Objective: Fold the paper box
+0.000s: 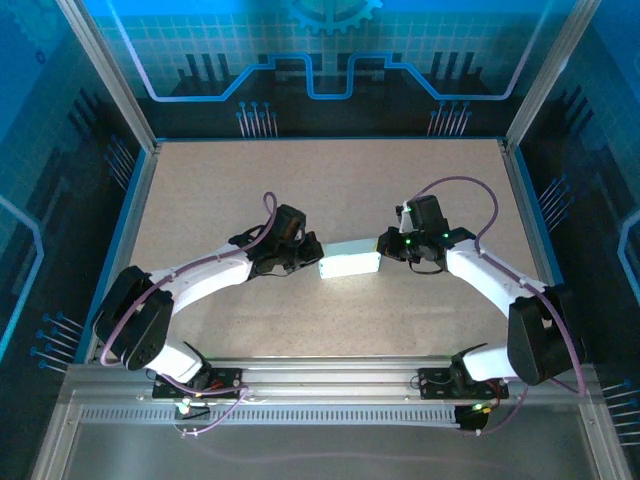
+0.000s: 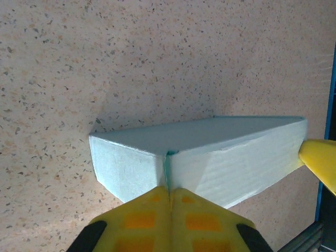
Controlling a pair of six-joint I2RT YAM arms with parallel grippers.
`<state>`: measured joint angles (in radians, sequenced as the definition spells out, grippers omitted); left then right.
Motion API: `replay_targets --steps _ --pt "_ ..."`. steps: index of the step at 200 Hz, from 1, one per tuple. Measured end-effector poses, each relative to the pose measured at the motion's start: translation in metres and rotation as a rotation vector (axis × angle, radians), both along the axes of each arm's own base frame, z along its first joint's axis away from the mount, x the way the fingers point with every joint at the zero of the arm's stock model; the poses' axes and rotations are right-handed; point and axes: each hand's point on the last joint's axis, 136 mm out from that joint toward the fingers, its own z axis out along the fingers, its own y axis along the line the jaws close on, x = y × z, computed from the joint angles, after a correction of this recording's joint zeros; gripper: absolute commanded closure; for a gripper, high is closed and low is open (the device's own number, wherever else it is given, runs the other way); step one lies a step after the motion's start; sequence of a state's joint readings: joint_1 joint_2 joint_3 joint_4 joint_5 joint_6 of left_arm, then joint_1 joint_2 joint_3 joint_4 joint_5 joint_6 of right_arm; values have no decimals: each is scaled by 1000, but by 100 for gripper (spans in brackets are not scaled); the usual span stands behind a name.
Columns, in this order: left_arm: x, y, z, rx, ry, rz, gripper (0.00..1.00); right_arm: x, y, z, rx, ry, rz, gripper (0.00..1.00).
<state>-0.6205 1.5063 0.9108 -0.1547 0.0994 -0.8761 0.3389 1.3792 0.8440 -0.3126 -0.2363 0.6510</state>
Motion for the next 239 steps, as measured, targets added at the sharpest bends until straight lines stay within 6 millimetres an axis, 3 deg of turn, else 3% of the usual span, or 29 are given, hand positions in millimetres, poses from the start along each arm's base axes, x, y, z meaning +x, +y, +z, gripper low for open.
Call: replay_targets --steps 12,22,34,63,76,85,109,118,144,177,204,239 --pt "0 0 0 3 -5 -5 78 0 0 1 0 -2 1 75" --pt "0 0 -1 6 -7 -9 75 0 0 1 0 -4 4 72" --pt "-1 1 -2 7 -7 -10 76 -1 1 1 2 -2 6 76" --pt "1 0 -1 1 -15 -10 93 0 0 0 -1 -5 6 100" --pt "1 0 -1 1 -17 -10 92 2 0 1 0 -9 1 100" --pt "1 0 0 1 -19 -11 85 2 -1 1 -2 -11 -2 100" --pt "0 4 -2 33 -21 -21 42 1 -1 3 -5 -15 0 79" --pt "-2 8 -5 70 -17 -32 33 -1 -2 4 -7 -7 -1 68" --pt "-1 12 3 151 -59 -95 12 -9 -6 4 -32 16 3 47" --pt "13 2 36 216 -260 -266 2 -14 -11 32 -11 -49 -14 28" --pt "14 -16 61 269 -470 -532 1 -16 -28 50 21 -100 -70 23" --pt "3 -38 80 310 -665 -871 3 -26 -51 51 23 -95 -130 23"
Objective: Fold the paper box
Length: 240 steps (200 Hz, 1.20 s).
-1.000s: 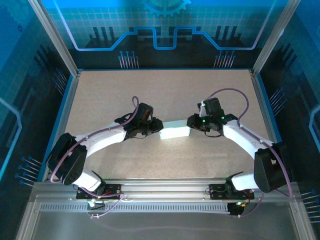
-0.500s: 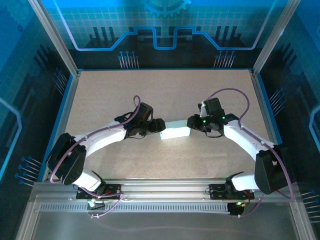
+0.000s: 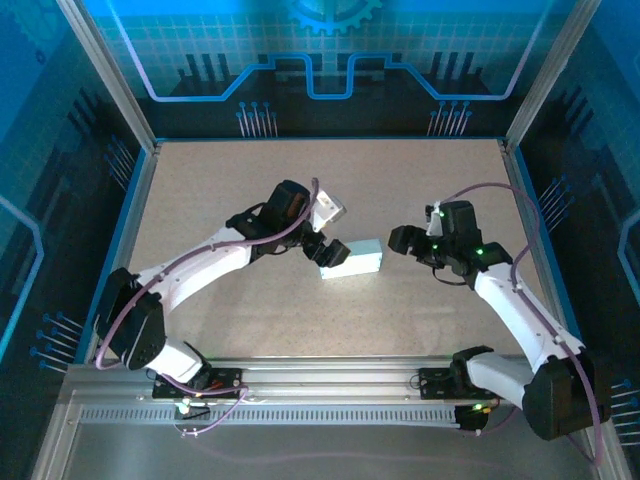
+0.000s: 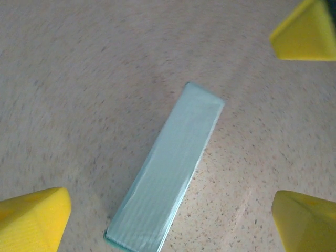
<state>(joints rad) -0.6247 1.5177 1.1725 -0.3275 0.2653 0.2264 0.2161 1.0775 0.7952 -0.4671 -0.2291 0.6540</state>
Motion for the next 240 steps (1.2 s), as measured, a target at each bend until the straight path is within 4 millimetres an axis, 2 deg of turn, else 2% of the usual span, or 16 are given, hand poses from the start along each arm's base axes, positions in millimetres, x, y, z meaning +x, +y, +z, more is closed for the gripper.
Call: replay_targets --steps 39,65,85,134,156,180,207,240 --pt "-6 -9 0 100 -85 -233 14 -9 -17 -12 7 35 -40 23" --pt "-3 -13 -6 165 -82 -315 16 -11 -17 -14 11 46 -31 24" --pt "-1 -15 -17 215 -61 -366 23 -11 -17 -14 10 46 -29 24" --pt "2 -10 -55 324 36 -393 25 -13 -17 -15 5 49 -24 25" --pt "5 -8 -66 365 57 -396 34 -13 -17 -15 4 48 -23 25" --pt "6 -6 -75 406 65 -408 43 -13 -18 -15 2 47 -22 25" --pt "5 -3 -79 440 57 -420 46 -13 -18 -15 0 46 -19 25" --pt "7 -4 -82 484 15 -434 60 -13 -18 -15 -2 44 -16 25"
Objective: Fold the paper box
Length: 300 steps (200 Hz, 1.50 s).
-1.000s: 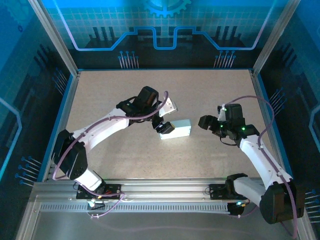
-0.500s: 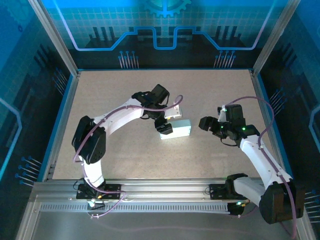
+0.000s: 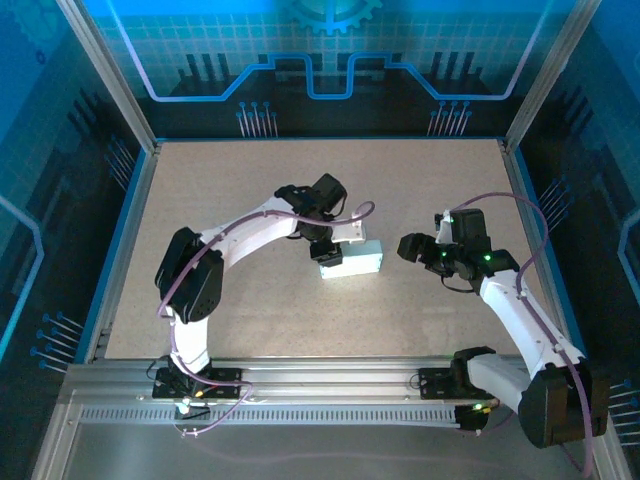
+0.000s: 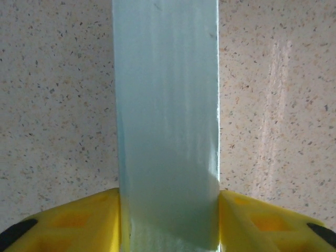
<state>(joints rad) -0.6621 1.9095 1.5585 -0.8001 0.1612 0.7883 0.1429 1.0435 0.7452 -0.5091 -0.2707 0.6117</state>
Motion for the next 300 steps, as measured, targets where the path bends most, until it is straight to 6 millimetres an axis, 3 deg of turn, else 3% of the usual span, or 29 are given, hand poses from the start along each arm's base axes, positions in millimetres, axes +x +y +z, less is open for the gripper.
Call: replay_targets --steps 31,58,96,107,129,160,187,212,231,246,300 --pt "2 -4 3 -10 -96 -33 65 0 0 0 -1 0 1 25" --pt "5 -3 4 -12 -228 -70 60 0 0 0 -1 -1 1 25" --pt "32 1 -2 15 -524 -105 62 0 0 0 -1 -1 1 25" --pt "41 3 -5 29 -602 -110 55 0 0 0 -1 0 1 25" --pt "52 7 -17 66 -697 -125 33 -1 0 -3 -2 6 1 25" --pt "45 12 -36 98 -667 -141 3 -2 -1 -3 -3 9 0 24" --pt "32 8 -25 11 -605 -106 1 -2 -1 -3 -11 4 15 15" --pt "28 7 13 -188 -533 33 1 -2 0 -3 -34 -17 47 3" --pt "37 25 43 -338 -497 218 1 1 -1 -3 -79 -54 81 0" --pt "41 45 55 -443 -445 353 1 5 -3 -2 -134 -94 105 0" --pt "39 142 49 -575 -374 789 1 39 -33 14 -387 -339 70 0"
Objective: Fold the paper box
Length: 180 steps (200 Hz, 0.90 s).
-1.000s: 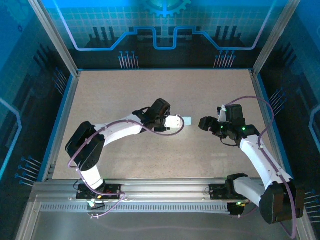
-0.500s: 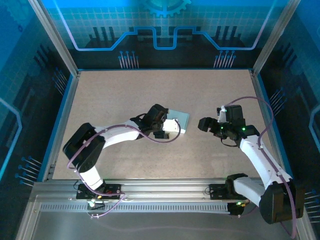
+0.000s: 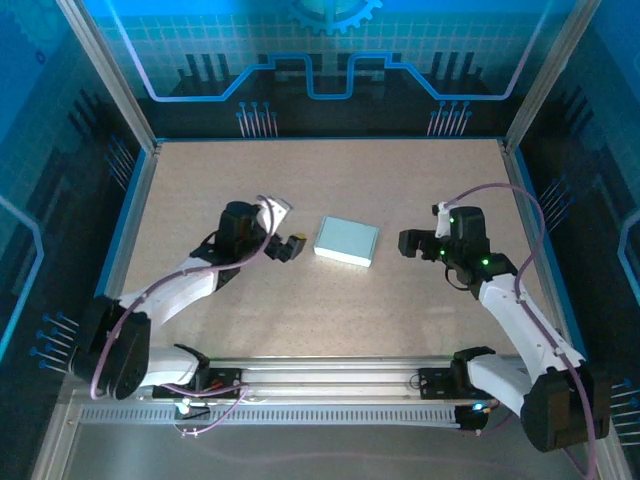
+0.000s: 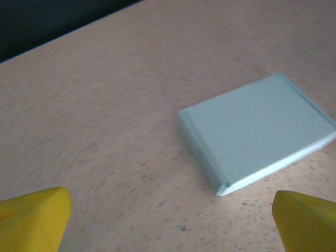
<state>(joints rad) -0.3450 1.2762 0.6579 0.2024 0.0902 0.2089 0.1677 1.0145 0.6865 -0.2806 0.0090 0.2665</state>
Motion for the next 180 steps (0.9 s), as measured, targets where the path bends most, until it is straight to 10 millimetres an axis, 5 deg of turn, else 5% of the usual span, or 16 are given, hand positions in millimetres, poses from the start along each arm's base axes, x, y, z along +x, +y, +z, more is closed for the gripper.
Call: replay_targets --steps 30,66,138,180 --pt "-2 61 -6 -40 -50 237 1 12 -23 -23 -124 -99 -30 0" --pt "6 116 -41 -55 -45 434 1 24 -48 -64 -200 -130 -76 0" --pt "30 167 -81 -127 -38 587 1 64 -51 -82 -183 -221 -67 0" --pt "34 166 -71 -157 -80 581 1 70 -47 -86 -188 -242 -35 0"
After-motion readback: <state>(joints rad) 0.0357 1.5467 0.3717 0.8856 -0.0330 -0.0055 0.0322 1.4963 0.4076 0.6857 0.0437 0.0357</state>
